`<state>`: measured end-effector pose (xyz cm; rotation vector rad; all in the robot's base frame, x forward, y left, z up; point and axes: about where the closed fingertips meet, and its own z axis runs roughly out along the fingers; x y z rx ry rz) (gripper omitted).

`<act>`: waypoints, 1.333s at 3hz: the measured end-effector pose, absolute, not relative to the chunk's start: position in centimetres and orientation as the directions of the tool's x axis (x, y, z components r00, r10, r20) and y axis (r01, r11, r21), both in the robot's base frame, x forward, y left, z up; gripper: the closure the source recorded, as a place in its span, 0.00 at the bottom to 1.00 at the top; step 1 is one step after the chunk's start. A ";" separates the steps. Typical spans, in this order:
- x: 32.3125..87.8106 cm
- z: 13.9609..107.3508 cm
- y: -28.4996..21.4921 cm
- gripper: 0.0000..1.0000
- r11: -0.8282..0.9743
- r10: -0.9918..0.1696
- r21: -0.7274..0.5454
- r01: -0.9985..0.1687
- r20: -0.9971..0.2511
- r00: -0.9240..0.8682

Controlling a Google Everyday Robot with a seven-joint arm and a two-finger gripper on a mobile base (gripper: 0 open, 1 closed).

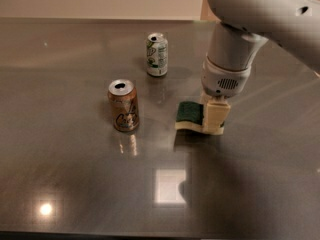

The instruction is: Move sponge near orange can

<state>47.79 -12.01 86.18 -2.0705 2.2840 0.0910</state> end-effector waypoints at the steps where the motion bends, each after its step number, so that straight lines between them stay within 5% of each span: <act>1: 47.3 86.1 -9.6 1.00 -0.042 -0.995 0.020 -0.999 -0.088 0.040; 2: 47.4 85.7 -7.9 1.00 -0.132 -0.987 0.015 -0.991 -0.099 0.130; 4: 47.4 85.3 -5.3 0.61 -0.220 -0.967 -0.021 -0.975 -0.125 0.221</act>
Offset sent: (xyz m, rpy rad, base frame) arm -0.0059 0.0585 -0.0112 0.0226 0.0265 0.3468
